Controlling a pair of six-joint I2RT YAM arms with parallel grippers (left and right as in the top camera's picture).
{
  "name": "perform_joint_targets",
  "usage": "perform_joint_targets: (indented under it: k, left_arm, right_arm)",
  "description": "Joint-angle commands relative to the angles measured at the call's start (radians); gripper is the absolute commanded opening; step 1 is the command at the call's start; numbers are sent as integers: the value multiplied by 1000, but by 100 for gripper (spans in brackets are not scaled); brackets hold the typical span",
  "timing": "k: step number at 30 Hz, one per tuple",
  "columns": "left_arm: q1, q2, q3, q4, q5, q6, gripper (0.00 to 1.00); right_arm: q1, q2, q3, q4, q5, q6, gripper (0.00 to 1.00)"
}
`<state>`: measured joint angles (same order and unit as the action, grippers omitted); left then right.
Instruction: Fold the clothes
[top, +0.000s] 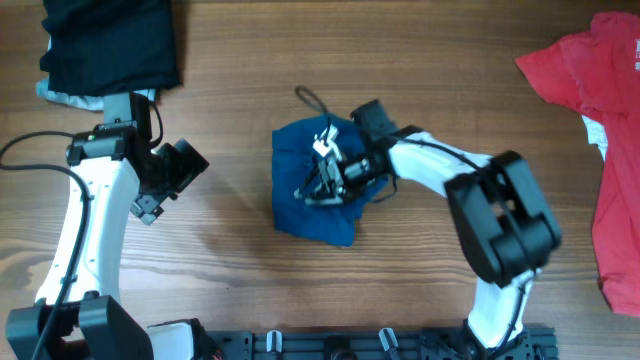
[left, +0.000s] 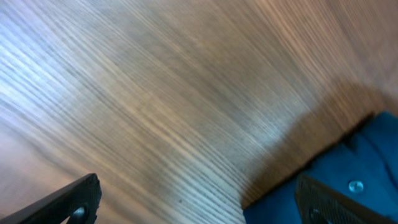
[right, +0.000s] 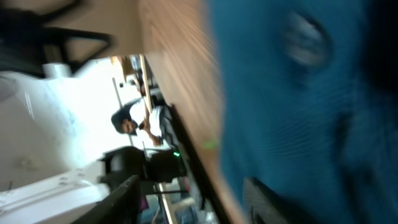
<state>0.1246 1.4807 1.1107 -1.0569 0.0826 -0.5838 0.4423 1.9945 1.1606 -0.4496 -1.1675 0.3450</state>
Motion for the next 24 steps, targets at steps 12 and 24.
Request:
perform_joint_targets:
  k: [12,24]
  left_arm:
    - [2,79,-341,539,658,319,100]
    - [-66,323,-341,783,868,397,100]
  right_arm:
    - [-224,-738,156,-703,958,47,99]
    - [-224,-738,156,-717,931,18,99]
